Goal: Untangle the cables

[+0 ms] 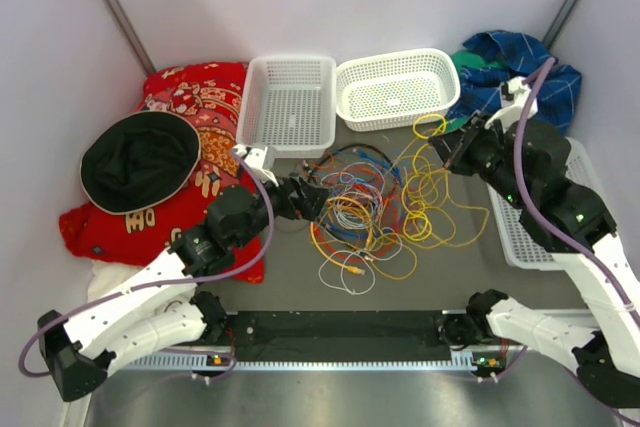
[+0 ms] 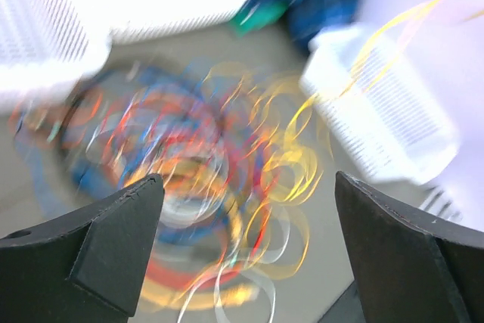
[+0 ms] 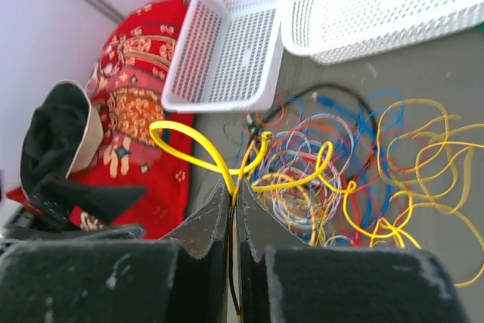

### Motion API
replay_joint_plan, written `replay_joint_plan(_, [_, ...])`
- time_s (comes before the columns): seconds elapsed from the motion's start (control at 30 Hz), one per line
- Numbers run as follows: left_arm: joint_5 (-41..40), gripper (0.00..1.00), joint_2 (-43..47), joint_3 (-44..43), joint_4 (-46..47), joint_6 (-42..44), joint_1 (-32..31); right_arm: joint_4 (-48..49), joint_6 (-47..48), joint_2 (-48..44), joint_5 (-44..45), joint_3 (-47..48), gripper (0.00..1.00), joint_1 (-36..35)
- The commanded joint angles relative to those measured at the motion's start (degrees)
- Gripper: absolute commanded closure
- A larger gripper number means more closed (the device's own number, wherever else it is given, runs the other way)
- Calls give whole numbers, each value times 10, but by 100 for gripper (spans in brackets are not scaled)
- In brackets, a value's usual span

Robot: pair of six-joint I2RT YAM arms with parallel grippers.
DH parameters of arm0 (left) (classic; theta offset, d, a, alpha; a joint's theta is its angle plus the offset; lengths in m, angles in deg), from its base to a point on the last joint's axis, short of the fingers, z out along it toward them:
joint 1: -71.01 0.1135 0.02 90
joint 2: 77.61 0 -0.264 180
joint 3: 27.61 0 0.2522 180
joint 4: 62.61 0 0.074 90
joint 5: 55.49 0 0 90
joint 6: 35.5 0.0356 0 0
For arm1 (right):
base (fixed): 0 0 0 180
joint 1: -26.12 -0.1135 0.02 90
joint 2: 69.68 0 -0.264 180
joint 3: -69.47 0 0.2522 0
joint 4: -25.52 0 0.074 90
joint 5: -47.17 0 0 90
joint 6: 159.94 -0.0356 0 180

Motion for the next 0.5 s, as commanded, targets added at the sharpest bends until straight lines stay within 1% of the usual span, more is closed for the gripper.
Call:
replay_joint_plan(0.0, [64, 1, -1, 44, 249, 63, 1, -28, -31, 7, -54, 18, 100, -2])
replay_joint_plan(0.03, [76, 1, -10, 54, 321, 68, 1, -26, -39, 8, -62, 20, 100, -2])
replay_joint_plan(0.07, [88, 1, -18, 68, 350, 77, 1, -26, -43, 8, -79, 22, 100, -2])
replay_joint_plan(0.1, [122, 1, -29, 71, 376, 79, 1, -24, -48, 9, -89, 24, 100, -2])
replay_joint_plan(0.13, [133, 1, -52, 71, 418, 79, 1, -24, -54, 9, -99, 27, 100, -2])
replay_joint_plan(0.2, [155, 1, -78, 66, 444, 84, 1, -25, -61, 11, -111, 31, 100, -2])
replay_joint_plan(0.23, [167, 1, -101, 65, 456, 84, 0, -25, -67, 10, -131, 32, 100, -3])
replay_joint_plan(0.27, [174, 1, -111, 68, 489, 84, 0, -26, -69, 10, -135, 33, 100, -2])
replay_joint_plan(0.33, [194, 1, -140, 69, 520, 83, -3, -28, -77, 9, -156, 38, 100, -2])
replay_joint_plan(0.37, [199, 1, -149, 68, 550, 84, -4, -27, -80, 9, -164, 38, 100, -2])
replay_joint_plan(0.47, [218, 1, -184, 60, 583, 85, -11, -26, -90, 8, -183, 38, 100, -2])
